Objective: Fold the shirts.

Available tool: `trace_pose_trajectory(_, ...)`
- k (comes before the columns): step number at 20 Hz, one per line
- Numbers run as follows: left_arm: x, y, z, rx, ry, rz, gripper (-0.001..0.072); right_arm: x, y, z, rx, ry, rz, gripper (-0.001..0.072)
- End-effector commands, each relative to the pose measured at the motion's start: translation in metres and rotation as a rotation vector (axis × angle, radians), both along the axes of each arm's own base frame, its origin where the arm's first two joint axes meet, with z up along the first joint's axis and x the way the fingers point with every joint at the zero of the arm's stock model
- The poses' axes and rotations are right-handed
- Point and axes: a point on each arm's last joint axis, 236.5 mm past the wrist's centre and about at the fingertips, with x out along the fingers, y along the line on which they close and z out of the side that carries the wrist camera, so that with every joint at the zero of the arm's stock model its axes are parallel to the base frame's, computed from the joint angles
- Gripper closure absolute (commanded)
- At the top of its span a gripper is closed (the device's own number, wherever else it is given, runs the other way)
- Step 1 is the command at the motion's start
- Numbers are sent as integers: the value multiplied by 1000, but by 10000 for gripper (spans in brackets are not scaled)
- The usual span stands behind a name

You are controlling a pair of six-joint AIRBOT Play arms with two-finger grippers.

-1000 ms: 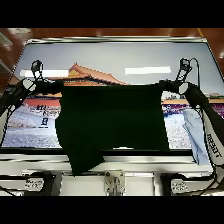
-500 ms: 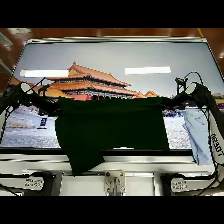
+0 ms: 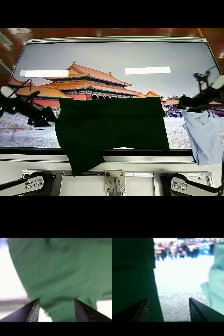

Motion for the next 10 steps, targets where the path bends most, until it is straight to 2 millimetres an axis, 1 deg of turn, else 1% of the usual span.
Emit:
trace_pose_trajectory(1, -76, -8, -19, -49, 56, 75, 201, -43, -27, 11, 71, -10, -149, 106)
trace_pose_trajectory(2, -94, -14, -30, -67, 77, 106, 201, -49, -30, 7, 97, -16, -189, 106)
trace_pose_trajectory(3, -105, -19, -40, -78, 89, 128, 201, -57, -30, 2, 119, -8, -215, 106)
trace_pose_trajectory(5, -117, -25, -60, -83, 98, 139, 201, -66, -28, -9, 135, 24, -226, 106)
trace_pose_trajectory(6, -119, -28, -69, -85, 101, 161, 201, -67, -24, -12, 147, 29, -228, 106)
trace_pose_trajectory(8, -117, -35, -80, -110, 95, 200, 202, -68, -18, -17, 172, 33, -232, 106)
trace_pose_trajectory(10, -115, -48, -83, -151, 71, 190, 202, -67, -18, -19, 170, 29, -235, 107)
